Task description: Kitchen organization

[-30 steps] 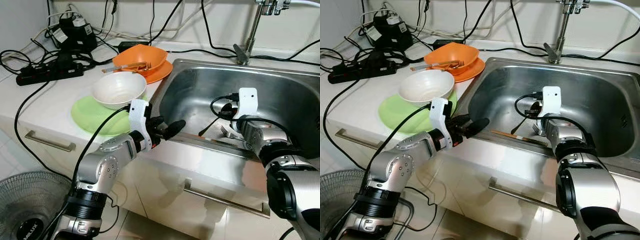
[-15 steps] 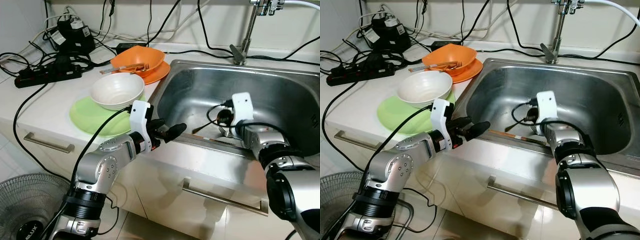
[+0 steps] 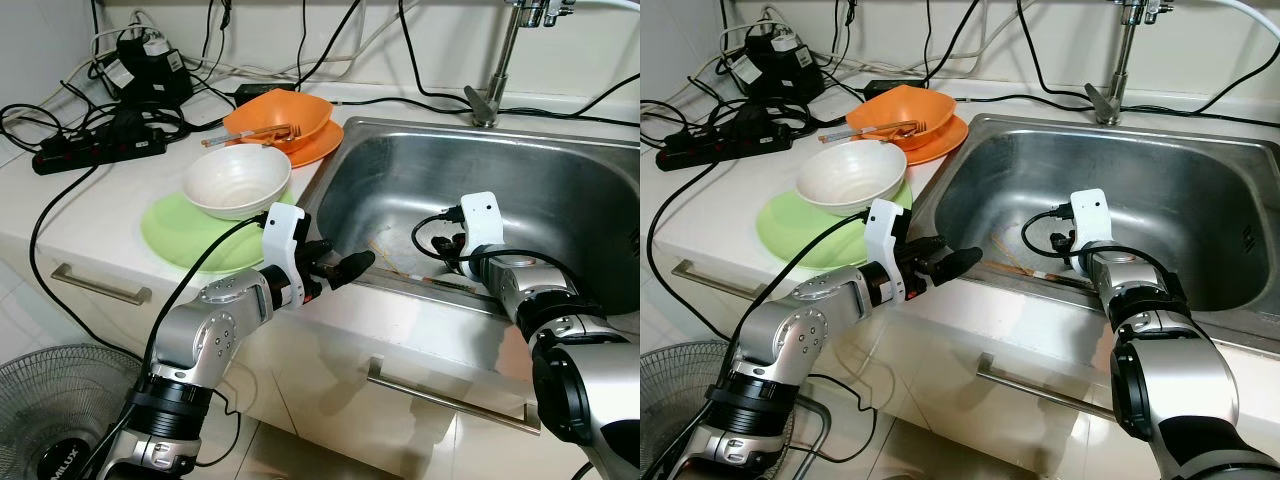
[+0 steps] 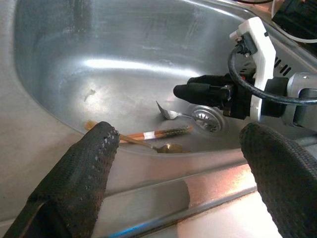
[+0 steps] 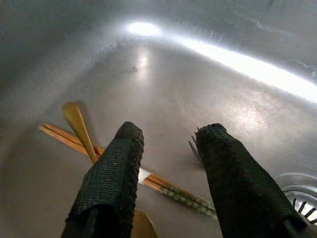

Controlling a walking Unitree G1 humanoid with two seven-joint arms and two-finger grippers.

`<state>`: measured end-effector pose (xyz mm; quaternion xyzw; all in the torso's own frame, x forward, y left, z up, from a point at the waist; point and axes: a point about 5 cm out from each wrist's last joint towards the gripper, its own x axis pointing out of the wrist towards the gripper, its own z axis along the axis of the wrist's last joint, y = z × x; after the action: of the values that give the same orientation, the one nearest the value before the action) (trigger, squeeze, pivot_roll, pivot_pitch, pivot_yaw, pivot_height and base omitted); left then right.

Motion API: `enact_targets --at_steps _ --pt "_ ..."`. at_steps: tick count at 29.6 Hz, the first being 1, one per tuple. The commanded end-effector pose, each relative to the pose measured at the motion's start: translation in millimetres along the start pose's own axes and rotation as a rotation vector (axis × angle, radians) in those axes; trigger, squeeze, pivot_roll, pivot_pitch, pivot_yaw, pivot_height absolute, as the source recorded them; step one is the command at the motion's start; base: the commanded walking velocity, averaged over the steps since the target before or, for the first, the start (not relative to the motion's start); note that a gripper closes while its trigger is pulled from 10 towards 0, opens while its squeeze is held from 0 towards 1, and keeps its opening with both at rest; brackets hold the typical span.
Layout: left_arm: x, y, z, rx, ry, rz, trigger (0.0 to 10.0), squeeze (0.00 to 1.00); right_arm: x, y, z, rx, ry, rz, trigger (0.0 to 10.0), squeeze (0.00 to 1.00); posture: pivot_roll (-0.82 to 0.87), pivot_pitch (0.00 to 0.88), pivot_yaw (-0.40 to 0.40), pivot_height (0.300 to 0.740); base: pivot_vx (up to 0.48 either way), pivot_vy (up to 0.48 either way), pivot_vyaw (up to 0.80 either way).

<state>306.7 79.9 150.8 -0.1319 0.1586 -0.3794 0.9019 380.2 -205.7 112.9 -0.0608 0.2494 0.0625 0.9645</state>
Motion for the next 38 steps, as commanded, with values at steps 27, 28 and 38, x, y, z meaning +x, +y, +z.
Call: enact_targets --at_steps 27,28,38 --pt "-64.4 77.7 102 0.336 -0.509 0.877 10.0 0.27 -22.2 50.4 63 0.279 -0.54 0.359 10.0 0.0 -0.06 0.012 0.121 0.74 0.0 0.0 0.0" --pt "-67.2 83.6 99 0.322 -0.488 0.918 10.0 0.18 -23.8 50.8 62 0.282 -0.539 0.362 10.0 0.0 -0.06 0.013 0.121 0.74 0.0 0.0 0.0" --pt "-67.9 102.8 83 0.106 -0.405 1.01 10.0 0.0 -34.4 59.0 48 0.289 -0.524 0.396 10.0 0.0 -0.07 0.021 0.127 0.74 0.0 0.0 0.0"
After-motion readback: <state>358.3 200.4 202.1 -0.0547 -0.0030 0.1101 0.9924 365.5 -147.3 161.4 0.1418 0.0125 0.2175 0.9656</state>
